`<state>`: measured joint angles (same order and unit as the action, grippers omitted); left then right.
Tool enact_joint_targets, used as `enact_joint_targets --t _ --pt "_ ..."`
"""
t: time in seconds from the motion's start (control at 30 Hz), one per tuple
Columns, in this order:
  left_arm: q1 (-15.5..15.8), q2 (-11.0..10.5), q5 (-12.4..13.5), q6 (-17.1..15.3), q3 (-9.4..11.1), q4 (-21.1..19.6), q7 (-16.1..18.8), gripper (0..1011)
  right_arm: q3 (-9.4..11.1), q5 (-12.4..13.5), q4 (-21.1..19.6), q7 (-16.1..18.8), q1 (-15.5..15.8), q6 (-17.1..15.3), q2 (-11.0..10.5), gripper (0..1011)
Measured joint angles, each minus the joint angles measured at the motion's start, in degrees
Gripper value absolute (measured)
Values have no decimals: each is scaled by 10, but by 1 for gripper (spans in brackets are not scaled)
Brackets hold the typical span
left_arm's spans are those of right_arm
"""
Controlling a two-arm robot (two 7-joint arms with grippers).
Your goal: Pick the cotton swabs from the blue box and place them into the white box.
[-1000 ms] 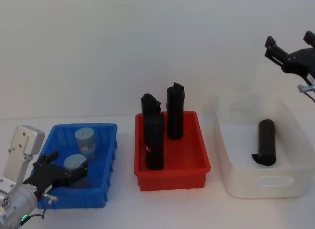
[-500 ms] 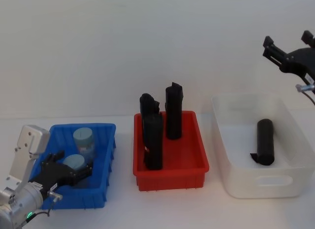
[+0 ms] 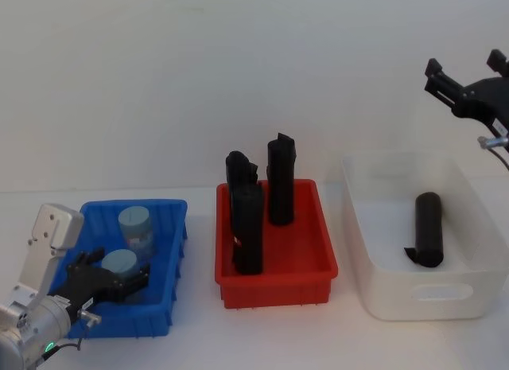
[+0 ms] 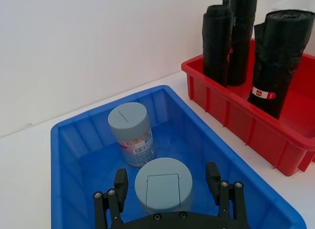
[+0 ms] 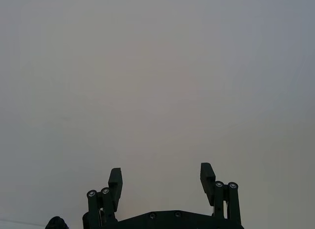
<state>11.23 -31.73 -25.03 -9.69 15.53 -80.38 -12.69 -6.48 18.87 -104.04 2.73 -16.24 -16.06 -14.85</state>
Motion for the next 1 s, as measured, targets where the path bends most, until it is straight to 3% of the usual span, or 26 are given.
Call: enact_joint_targets --t 0.9,1.0 --pt "8 8 1 -9 -2 32 1 1004 0 0 0 0 0 0 0 1002" --pt "8 8 1 -10 -2 33 3 959 0 0 0 0 0 0 0 1002"
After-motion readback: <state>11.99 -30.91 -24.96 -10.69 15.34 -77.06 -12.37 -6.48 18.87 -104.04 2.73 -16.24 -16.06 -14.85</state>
